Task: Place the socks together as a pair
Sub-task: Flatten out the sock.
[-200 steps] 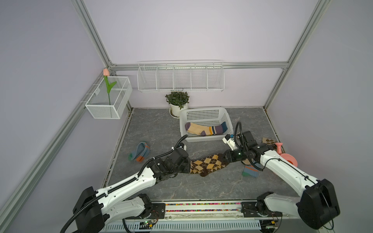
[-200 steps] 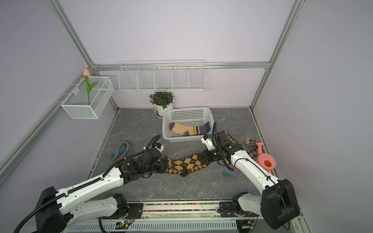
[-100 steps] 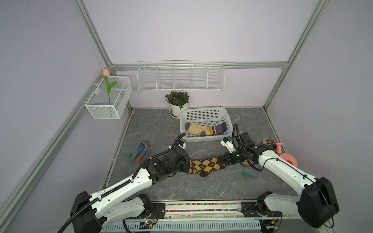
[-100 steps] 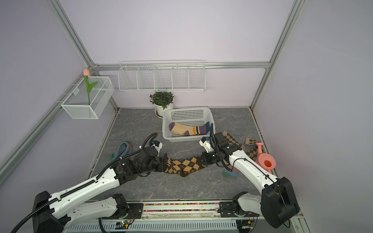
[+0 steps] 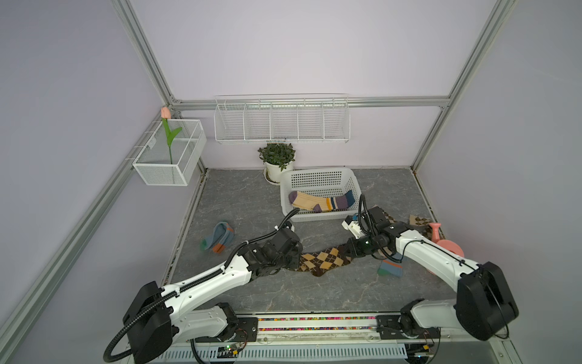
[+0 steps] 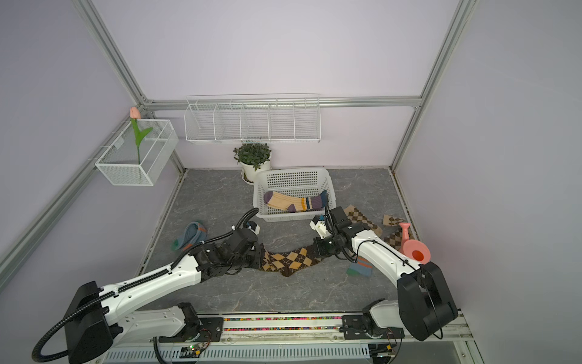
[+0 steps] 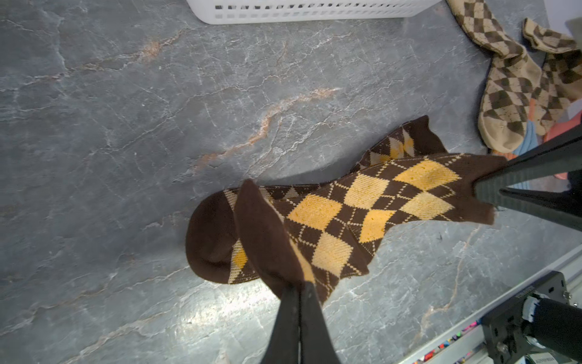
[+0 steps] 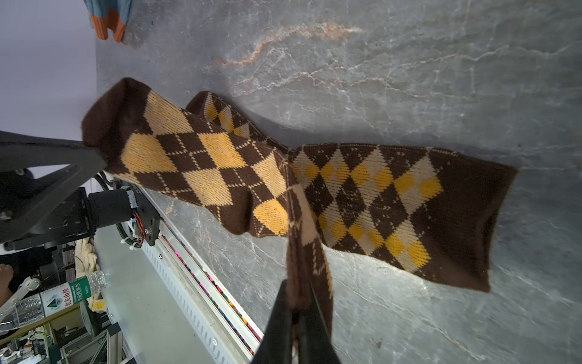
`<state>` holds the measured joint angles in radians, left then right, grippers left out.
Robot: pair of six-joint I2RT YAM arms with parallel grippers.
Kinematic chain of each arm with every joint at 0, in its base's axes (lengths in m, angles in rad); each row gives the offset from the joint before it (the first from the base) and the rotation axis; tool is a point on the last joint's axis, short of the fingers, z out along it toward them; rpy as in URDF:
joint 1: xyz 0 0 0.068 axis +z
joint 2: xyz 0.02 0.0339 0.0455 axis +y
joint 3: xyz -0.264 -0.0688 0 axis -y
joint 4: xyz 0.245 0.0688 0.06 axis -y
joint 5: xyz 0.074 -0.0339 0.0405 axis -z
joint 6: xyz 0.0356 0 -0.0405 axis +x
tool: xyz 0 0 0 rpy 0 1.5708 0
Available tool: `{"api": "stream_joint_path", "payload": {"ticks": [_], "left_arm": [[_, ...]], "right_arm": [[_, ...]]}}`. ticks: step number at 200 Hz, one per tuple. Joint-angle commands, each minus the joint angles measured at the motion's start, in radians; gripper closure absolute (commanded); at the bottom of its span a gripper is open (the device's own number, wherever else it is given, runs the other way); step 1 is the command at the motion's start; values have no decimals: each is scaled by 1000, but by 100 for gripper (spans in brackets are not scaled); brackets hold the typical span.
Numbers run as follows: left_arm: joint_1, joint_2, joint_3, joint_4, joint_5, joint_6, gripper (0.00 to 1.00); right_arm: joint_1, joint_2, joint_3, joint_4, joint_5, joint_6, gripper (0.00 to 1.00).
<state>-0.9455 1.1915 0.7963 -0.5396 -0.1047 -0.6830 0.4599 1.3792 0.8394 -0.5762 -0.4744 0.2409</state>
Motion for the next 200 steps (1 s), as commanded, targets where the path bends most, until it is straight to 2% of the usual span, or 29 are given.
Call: {"api": "stream_joint_path", "payload": {"ticks": [1,37,69,115,154,193,200], "left_arm": [[-3,27,43,-26,-62,11,100],[20,91,40,-20,-93,41,100],[30,171,42,-27,-106,35,100],[31,189,-8,31,-109,7,100],[30,214,3,60,-106,25,100],[31,283,13,81,-114,36,100],[30,298,14,82,-116,35,98]], "right_arm": [[3,30,-6,28,16,-27,93],[2,72,-10,26,78,-33,91],[-1,84,-11,29,129,-35,84],[-7,94,-6,69,157,-33,85],[-9,105,22,58,159,-38,92],[-12,119,13,48,233,-49,92],[-11,129,14,47,242,-49,91]]}}
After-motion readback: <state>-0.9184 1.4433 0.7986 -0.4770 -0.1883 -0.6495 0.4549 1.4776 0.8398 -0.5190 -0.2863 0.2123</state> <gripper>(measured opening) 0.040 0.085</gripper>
